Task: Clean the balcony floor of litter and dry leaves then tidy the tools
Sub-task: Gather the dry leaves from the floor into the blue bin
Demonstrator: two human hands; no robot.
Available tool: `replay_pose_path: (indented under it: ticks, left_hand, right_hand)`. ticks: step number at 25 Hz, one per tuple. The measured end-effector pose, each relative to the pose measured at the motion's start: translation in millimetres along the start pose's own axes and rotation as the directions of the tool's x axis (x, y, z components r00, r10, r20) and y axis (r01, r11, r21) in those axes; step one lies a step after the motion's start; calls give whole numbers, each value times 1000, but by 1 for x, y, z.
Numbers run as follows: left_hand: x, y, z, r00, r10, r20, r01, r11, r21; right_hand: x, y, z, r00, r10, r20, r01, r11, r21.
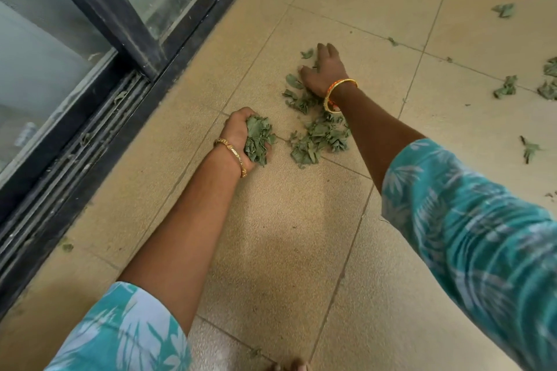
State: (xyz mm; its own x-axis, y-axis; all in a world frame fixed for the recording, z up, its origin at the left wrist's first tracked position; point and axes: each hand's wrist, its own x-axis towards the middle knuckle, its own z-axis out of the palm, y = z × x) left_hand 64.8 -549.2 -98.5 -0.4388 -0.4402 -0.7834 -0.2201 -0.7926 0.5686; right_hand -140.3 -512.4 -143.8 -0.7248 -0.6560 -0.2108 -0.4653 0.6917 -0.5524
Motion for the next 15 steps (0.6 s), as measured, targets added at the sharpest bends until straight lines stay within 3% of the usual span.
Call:
replay_pose_path:
  ticks: [6, 10, 15]
  left_hand:
    - [-1, -2, 6, 1000, 15, -12, -15, 1000, 24]
    - [-5, -8, 8, 999, 21, -29, -21, 1000, 5]
    - [-9, -15, 6, 1000, 20, -18, -20, 1000, 20]
  right_hand:
    - [-26, -16, 16, 950, -305, 68, 312, 937, -157]
    - [-66, -8, 19, 933, -346, 97, 357, 859, -368]
    - [-87, -12, 25, 903, -425, -65, 358, 827, -433]
